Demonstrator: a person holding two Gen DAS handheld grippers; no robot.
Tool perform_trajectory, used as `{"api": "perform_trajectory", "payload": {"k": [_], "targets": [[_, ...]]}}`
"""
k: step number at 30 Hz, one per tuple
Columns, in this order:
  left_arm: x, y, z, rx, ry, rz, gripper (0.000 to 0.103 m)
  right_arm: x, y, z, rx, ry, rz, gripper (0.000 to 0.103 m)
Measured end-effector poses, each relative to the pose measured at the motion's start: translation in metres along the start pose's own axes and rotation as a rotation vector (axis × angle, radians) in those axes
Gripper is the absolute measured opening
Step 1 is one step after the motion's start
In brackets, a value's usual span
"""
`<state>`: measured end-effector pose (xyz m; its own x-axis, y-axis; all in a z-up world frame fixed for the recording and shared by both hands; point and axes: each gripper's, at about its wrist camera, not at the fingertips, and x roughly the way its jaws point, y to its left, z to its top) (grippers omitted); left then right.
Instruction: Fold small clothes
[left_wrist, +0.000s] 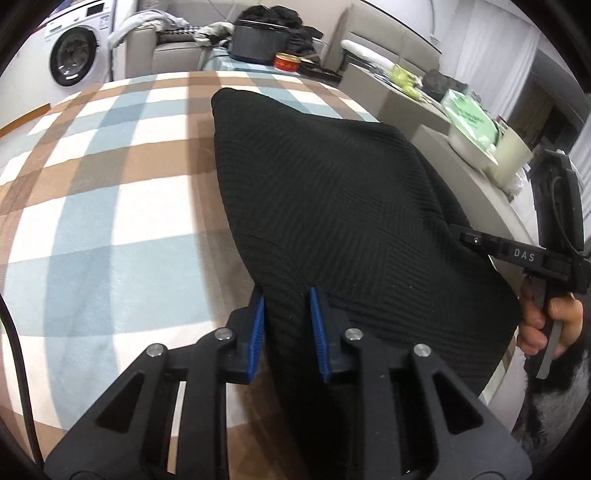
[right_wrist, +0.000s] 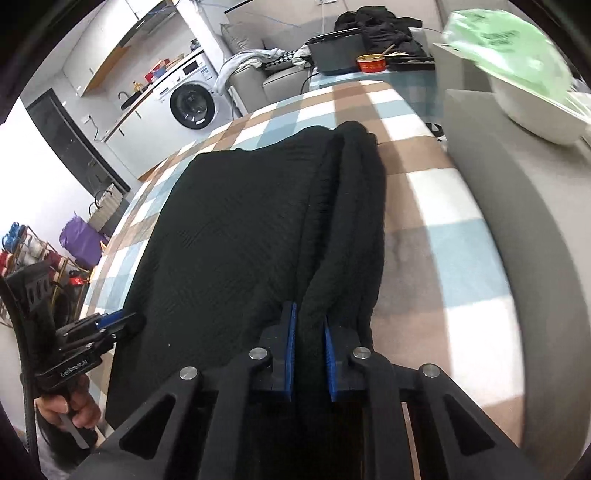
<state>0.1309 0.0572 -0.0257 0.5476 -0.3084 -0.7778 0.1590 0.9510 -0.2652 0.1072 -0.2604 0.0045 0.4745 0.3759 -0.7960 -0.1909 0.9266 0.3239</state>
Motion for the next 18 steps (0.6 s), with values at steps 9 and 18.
{"api": "perform_trajectory", "payload": {"k": [9,18], "targets": [[-0.013,0.085,0.016,-0.168,-0.062,0.116,0.021,0.058,0.064,0.039,-0.031,0.013,0.096,0.015],[-0.034,0.089,0.001,-0.198,-0.068,0.102,0.024,0.031,0.060,0.032,-0.030,0.015,0.082,0.033]]}}
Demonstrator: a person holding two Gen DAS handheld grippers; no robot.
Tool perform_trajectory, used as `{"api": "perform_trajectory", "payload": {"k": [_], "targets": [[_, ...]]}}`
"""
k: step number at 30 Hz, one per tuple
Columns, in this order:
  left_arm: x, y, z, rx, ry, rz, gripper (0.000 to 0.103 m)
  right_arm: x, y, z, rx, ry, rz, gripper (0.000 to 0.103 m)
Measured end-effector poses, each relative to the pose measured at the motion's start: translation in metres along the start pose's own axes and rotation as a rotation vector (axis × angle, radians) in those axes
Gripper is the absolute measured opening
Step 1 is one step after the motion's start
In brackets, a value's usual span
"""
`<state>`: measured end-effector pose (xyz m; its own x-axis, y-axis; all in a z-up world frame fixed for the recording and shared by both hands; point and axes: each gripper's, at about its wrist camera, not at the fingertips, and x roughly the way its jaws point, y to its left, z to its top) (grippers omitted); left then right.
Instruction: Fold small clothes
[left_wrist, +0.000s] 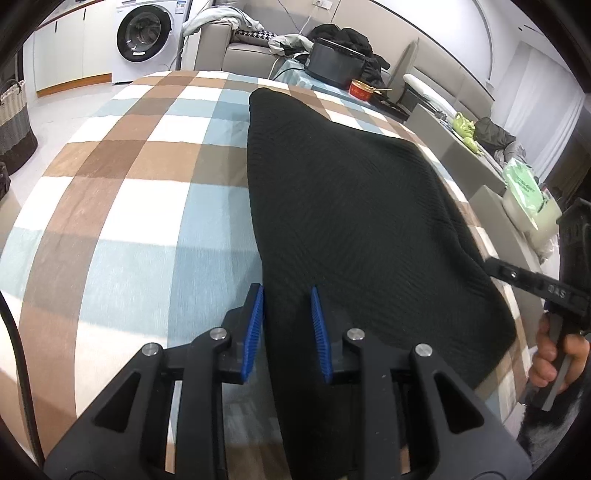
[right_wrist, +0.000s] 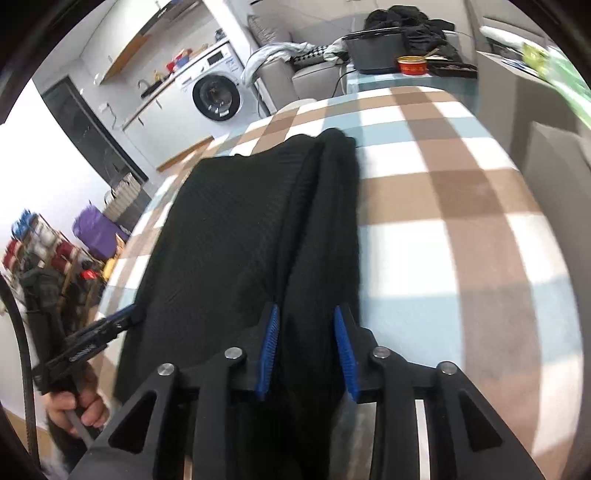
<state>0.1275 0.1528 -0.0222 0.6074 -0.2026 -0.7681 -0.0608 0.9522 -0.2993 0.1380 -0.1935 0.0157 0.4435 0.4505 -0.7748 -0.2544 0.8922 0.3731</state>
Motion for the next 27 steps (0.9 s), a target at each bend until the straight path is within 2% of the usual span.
{"api": "perform_trajectory", "payload": {"k": [3,5,7,11,14,17,19,20,22,24,27], "targets": [[-0.011,-0.005,-0.007,0.013,-0.018,0.000,0.026,-0.017,0.004,-0.011,-0.011,0.002,0.049,0.033],[-0.019,-0.009,-0.017,0.020,-0.024,-0.005,0.026,-0.026,0.015,-0.012,-0.061,-0.029,0.033,0.033],[-0.023,-0.012,-0.021,0.026,-0.025,-0.006,0.026,-0.027,0.022,-0.012,-0.084,-0.030,0.086,0.033],[-0.025,-0.017,-0.025,0.042,-0.026,-0.010,0.027,0.000,0.025,0.000,-0.067,0.010,0.130,0.033],[-0.021,-0.021,-0.029,0.071,-0.010,0.009,0.027,0.029,0.009,0.016,0.045,0.051,0.139,0.033],[-0.017,-0.023,-0.033,0.093,0.004,0.024,0.027,0.054,0.004,0.029,0.077,0.073,0.110,0.032],[-0.017,-0.022,-0.034,0.091,0.003,0.017,0.027,0.055,0.012,0.034,0.032,0.060,0.082,0.011],[-0.017,-0.021,-0.034,0.090,0.004,0.015,0.027,0.053,0.015,0.036,0.017,0.054,0.083,0.010],[-0.017,-0.020,-0.034,0.088,0.005,0.008,0.028,0.037,0.023,0.040,-0.031,-0.014,0.104,0.009],[-0.017,-0.019,-0.034,0.090,0.003,0.004,0.028,0.026,0.027,0.040,-0.059,-0.055,0.089,0.009],[-0.016,-0.019,-0.034,0.096,0.000,0.007,0.028,0.045,0.021,0.037,-0.063,0.007,0.017,0.010]]}}
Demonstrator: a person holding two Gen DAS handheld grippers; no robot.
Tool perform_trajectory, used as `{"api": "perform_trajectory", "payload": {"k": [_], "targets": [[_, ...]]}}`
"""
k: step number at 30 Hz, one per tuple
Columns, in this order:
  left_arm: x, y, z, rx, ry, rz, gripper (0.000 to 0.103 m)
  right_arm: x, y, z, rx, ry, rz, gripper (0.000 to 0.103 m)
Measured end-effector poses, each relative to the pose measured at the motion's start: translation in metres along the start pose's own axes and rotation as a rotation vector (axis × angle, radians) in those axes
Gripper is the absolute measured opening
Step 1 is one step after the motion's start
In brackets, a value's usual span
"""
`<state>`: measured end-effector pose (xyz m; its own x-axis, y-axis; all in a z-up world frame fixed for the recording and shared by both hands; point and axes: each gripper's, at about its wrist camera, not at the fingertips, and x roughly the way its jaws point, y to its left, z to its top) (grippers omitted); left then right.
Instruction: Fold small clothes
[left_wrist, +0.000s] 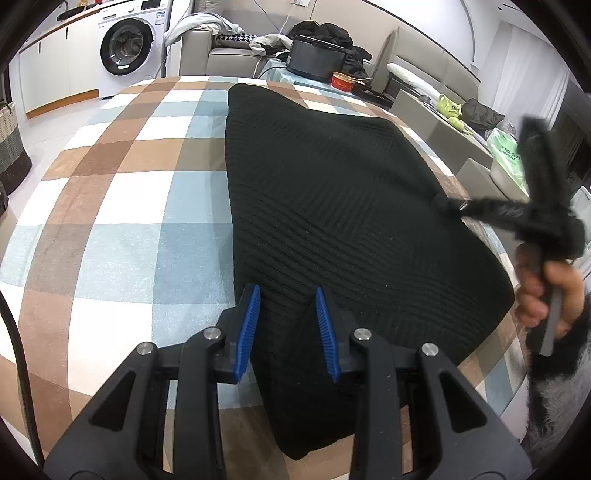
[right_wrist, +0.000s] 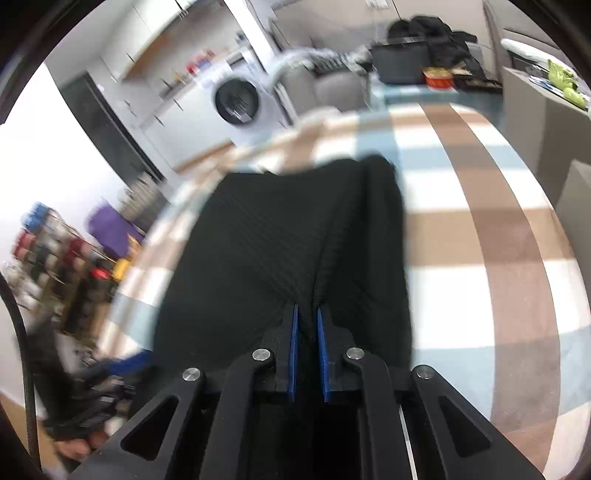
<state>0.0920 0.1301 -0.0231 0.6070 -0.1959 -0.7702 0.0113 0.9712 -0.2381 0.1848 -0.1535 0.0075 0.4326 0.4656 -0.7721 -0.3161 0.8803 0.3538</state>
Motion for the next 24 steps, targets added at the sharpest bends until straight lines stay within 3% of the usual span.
{"api": "perform_trajectory", "payload": {"k": [2,4,8,11,12,13,14,18,20,23,24], "targets": [[-0.001,0.001,0.001,0.002,0.003,0.006,0.028,0.013,-0.007,-0.002,0.026,0.044,-0.008,0.013],[-0.007,0.002,0.000,-0.005,0.000,0.010,0.028,0.001,-0.009,-0.004,0.048,0.032,0.008,0.017],[-0.018,0.003,-0.001,-0.032,-0.016,-0.027,0.028,-0.031,-0.012,-0.027,0.059,0.049,0.119,0.026],[-0.020,-0.009,-0.003,-0.007,-0.023,-0.057,0.032,-0.034,-0.007,-0.045,0.042,0.075,0.134,0.028],[-0.018,-0.014,-0.004,0.006,-0.016,-0.059,0.033,-0.032,-0.005,-0.046,0.039,0.069,0.126,0.027],[-0.015,-0.018,-0.005,0.024,-0.005,-0.055,0.033,-0.029,-0.004,-0.048,0.034,0.063,0.121,0.013],[-0.012,-0.021,-0.006,0.040,0.001,-0.048,0.033,-0.027,-0.004,-0.048,0.029,0.057,0.111,0.009],[-0.009,-0.023,-0.011,0.054,0.011,-0.029,0.033,-0.049,0.010,-0.047,-0.018,-0.042,0.135,0.009],[-0.013,-0.022,-0.011,0.047,0.003,-0.024,0.033,-0.059,0.011,-0.052,-0.029,-0.060,0.104,0.009],[-0.022,-0.021,-0.014,0.038,-0.012,-0.018,0.033,-0.046,-0.001,-0.064,-0.035,0.017,-0.069,0.010],[-0.026,-0.021,-0.015,0.037,-0.015,-0.022,0.033,-0.046,-0.006,-0.068,-0.025,0.029,-0.067,0.011]]}}
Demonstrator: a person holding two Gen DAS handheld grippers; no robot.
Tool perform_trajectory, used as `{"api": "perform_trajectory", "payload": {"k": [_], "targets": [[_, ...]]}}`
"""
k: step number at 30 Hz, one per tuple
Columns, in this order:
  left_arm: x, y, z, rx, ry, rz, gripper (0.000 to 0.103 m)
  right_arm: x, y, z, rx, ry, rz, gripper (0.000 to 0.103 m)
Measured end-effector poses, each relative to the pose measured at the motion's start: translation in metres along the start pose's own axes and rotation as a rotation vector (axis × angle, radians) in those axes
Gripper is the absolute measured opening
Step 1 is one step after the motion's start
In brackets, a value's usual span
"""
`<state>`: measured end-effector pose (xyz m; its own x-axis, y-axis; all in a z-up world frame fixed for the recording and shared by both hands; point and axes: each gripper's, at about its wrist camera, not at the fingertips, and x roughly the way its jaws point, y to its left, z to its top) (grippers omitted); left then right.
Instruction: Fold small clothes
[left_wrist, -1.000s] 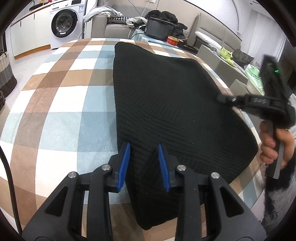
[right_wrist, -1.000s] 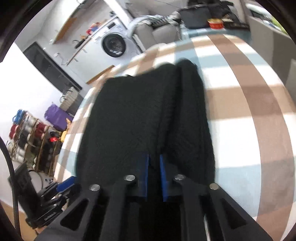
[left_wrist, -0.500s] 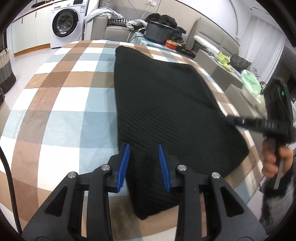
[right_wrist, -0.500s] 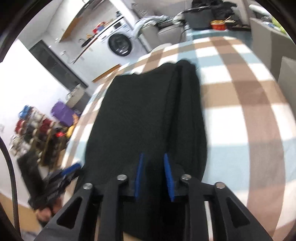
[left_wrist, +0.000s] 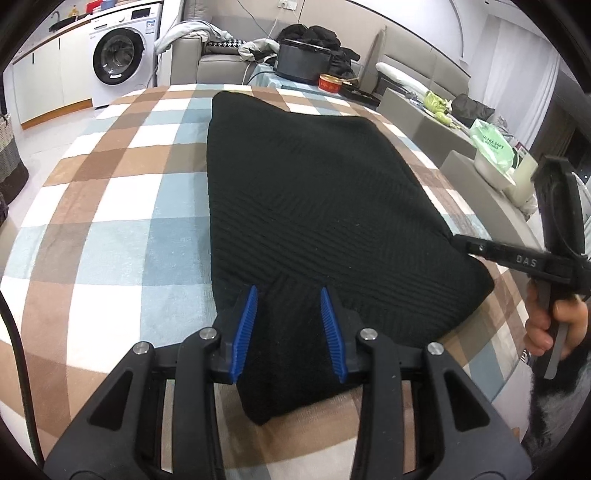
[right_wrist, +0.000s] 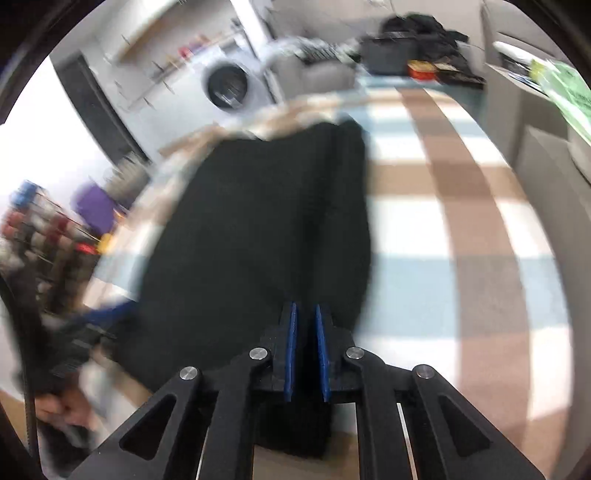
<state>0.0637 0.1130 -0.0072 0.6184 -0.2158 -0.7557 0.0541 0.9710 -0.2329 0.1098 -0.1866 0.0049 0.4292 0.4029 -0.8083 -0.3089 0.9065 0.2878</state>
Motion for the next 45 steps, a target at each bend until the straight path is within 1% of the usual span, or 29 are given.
{"api": "perform_trajectory", "payload": {"k": [1,2,3,4,5,6,7,8,9,10,11,12,15,17,19,20,23,24,25,26,27,28,30,35,38,40,42,44,45], "targets": [[-0.003,0.000,-0.002,0.000,-0.003,-0.001,0.034,-0.006,-0.004,-0.004,0.021,-0.012,0.040,0.013],[-0.007,-0.002,-0.004,0.004,-0.009,-0.009,0.037,-0.016,-0.006,-0.009,0.029,-0.030,0.072,0.015],[-0.010,-0.005,-0.007,0.013,-0.018,-0.027,0.042,-0.023,-0.007,-0.012,0.026,-0.042,0.091,0.021],[-0.012,-0.009,-0.010,0.022,-0.026,-0.044,0.044,-0.030,-0.007,-0.017,0.024,-0.056,0.114,0.030],[-0.014,-0.012,-0.012,0.031,-0.030,-0.055,0.047,-0.035,-0.006,-0.021,0.023,-0.062,0.146,0.034],[-0.013,-0.017,-0.015,0.047,-0.028,-0.065,0.048,-0.037,-0.004,-0.024,0.016,-0.063,0.178,0.036],[-0.009,-0.021,-0.017,0.066,-0.017,-0.060,0.048,-0.036,-0.002,-0.027,0.006,-0.058,0.203,0.036],[-0.005,-0.024,-0.021,0.086,-0.005,-0.038,0.048,-0.032,0.001,-0.031,-0.006,-0.043,0.203,0.036],[-0.001,-0.026,-0.023,0.097,0.006,-0.017,0.048,-0.025,0.007,-0.031,-0.025,-0.029,0.183,0.035],[0.004,-0.026,-0.026,0.105,0.020,0.002,0.048,-0.021,0.011,-0.035,-0.053,-0.022,0.147,0.026],[0.003,-0.028,-0.030,0.127,0.000,0.010,0.048,-0.018,0.014,-0.039,-0.079,-0.021,0.108,0.022],[0.002,-0.030,-0.032,0.141,0.000,0.021,0.048,-0.014,0.015,-0.044,-0.099,-0.009,0.077,0.021],[-0.010,-0.028,-0.039,0.140,-0.014,0.033,0.048,-0.021,0.008,-0.053,-0.083,-0.020,0.068,0.022],[-0.017,-0.021,-0.042,0.112,-0.034,0.029,0.048,-0.032,0.002,-0.059,-0.067,-0.049,0.056,0.027],[-0.020,-0.014,-0.046,0.089,-0.040,0.041,0.049,-0.037,-0.002,-0.062,-0.043,-0.067,0.076,0.043],[-0.021,-0.010,-0.047,0.084,-0.040,0.052,0.050,-0.039,-0.002,-0.065,-0.037,-0.075,0.088,0.044],[-0.017,0.001,-0.050,0.045,-0.031,0.067,0.050,-0.032,0.008,-0.068,-0.062,-0.089,0.095,0.042],[-0.015,0.005,-0.051,0.024,-0.023,0.059,0.049,-0.027,0.011,-0.068,-0.060,-0.087,0.086,0.035],[-0.016,0.007,-0.051,0.015,-0.035,0.050,0.045,-0.022,0.013,-0.068,-0.049,-0.079,0.061,0.031],[-0.014,0.009,-0.050,0.013,-0.028,0.041,0.038,-0.018,0.015,-0.069,-0.031,-0.073,0.048,0.030],[-0.014,0.009,-0.049,0.011,-0.028,0.043,0.032,-0.018,0.016,-0.070,-0.030,-0.083,0.045,0.028],[-0.013,0.009,-0.046,0.013,-0.026,0.044,0.030,-0.018,0.018,-0.071,-0.035,-0.085,0.035,0.026],[-0.008,0.010,-0.038,0.018,-0.026,0.059,0.027,-0.017,0.019,-0.069,-0.022,-0.088,0.038,0.026],[0.012,0.020,-0.007,0.010,-0.027,0.084,0.027,-0.002,0.022,-0.050,0.009,-0.093,0.045,0.025],[0.022,0.028,0.009,-0.002,-0.020,0.079,0.027,0.008,0.022,-0.032,0.021,-0.087,0.045,0.025],[0.027,0.031,0.014,-0.001,-0.015,0.077,0.027,0.013,0.020,-0.023,0.029,-0.083,0.044,0.026],[0.028,0.031,0.015,0.006,-0.025,0.076,0.027,0.012,0.022,-0.023,-0.001,-0.088,0.033,0.026],[0.026,0.029,0.014,0.020,-0.036,0.090,0.028,0.009,0.026,-0.025,-0.036,-0.097,0.015,0.029],[0.024,0.028,0.013,0.027,-0.046,0.103,0.032,0.005,0.028,-0.027,-0.047,-0.109,0.009,0.034]]}}
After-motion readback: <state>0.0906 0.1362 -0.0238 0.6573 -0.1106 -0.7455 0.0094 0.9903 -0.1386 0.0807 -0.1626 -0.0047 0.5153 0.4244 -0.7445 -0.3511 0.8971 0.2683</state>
